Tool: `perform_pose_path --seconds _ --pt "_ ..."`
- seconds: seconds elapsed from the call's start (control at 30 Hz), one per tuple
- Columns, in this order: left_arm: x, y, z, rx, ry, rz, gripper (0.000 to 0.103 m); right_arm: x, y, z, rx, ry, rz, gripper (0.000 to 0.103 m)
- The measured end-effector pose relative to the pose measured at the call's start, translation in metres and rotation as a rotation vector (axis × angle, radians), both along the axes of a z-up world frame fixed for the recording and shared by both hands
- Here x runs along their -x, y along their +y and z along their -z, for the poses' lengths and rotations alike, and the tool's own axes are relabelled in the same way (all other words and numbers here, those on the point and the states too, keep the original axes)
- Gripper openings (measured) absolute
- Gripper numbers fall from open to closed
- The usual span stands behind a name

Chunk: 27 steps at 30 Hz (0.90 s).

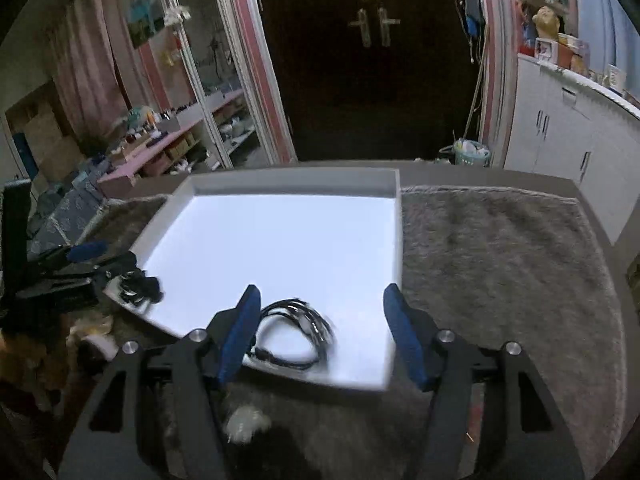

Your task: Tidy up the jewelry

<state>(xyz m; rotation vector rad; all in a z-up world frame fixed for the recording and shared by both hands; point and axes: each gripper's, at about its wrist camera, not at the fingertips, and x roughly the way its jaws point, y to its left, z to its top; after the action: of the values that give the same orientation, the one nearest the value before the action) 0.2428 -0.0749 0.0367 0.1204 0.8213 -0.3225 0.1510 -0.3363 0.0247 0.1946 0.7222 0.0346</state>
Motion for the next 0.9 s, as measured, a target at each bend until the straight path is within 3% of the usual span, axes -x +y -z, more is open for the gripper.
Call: perform_pose_path --seconds 0.2,0.33,0.4,0.5,0.57,0.9 --pt "0.073 0.060 -0.012 0.026 -0.078 -0.057 0.085 0.090 -0.021 0.001 0.023 -0.050 0.070 0.072" --pt "0.118 0.095 -0.001 0.019 -0.124 -0.121 0.088 0.141 -0.033 0.022 0.100 -0.058 0.173 0.072" --pt "0.134 0.111 0.012 0.008 -0.121 -0.147 0.088 0.153 -0.040 0.030 0.078 -0.043 0.200 0.072" --pt "0.144 0.121 0.030 -0.017 -0.125 -0.161 0.088 0.164 -0.051 0.036 0.013 -0.039 0.220 0.072" --pt "0.150 0.126 0.039 -0.051 -0.126 -0.165 0.088 0.164 -0.048 0.036 0.024 -0.042 0.217 0.072" --pt "0.162 0.114 0.044 -0.019 -0.105 -0.136 0.088 0.160 -0.012 0.040 0.035 -0.039 0.136 0.072"
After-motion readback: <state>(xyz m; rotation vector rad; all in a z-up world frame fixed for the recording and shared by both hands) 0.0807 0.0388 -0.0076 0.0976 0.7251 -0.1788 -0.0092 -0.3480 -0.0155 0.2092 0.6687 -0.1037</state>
